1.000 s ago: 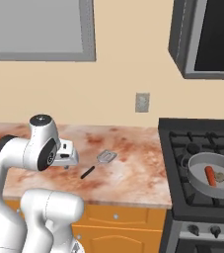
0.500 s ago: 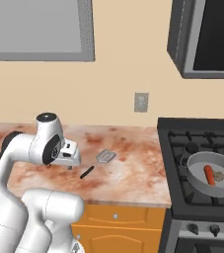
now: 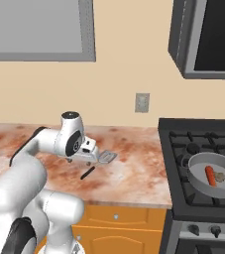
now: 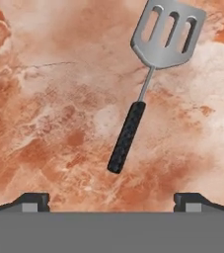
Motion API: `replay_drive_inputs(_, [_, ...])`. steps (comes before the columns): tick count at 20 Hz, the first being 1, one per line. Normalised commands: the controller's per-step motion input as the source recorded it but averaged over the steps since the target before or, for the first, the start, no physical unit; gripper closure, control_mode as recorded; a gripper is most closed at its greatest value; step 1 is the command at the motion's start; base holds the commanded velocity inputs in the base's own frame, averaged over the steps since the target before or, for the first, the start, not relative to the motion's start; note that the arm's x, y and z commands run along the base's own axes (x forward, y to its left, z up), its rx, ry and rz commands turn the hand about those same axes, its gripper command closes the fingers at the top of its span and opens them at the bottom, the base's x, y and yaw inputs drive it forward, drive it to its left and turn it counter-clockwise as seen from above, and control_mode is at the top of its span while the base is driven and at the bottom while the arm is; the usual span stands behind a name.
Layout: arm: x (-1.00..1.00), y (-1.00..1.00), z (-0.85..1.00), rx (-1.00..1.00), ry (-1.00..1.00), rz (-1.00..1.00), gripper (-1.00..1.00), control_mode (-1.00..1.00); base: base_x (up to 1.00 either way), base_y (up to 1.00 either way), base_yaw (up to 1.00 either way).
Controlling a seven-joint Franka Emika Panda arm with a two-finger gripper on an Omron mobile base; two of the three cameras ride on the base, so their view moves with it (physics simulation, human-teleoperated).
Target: Put the carrot and garlic in the pot. Retrieve the spatula and lightly stir the vegetables in the pot.
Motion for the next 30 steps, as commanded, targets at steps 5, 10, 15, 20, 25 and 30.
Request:
replay_drive_inputs(5, [0.15,-0.12,-0.26,0.0,0.05,0.0,-1.0,-1.0,0.0,0.0,0.0])
replay_drive_inputs(10, [0.0,0.0,-0.4,0.0,0.21,-0.02,-1.0,-1.0,0.0,0.0,0.0])
replay_drive_inputs(15, [0.0,0.0,-0.27,0.0,0.32,-0.02,-1.0,-1.0,0.0,0.0,0.0])
replay_drive_inputs(20, [0.02,0.0,-0.43,0.0,0.09,0.0,-1.0,-1.0,0.0,0.0,0.0])
replay_drive_inputs(25, [0.15,0.0,-0.33,0.0,0.0,-0.01,-1.0,-1.0,0.0,0.0,0.0])
replay_drive_inputs(30, [0.26,0.0,-0.17,0.0,0.0,-0.04,-1.0,-1.0,0.0,0.0,0.0])
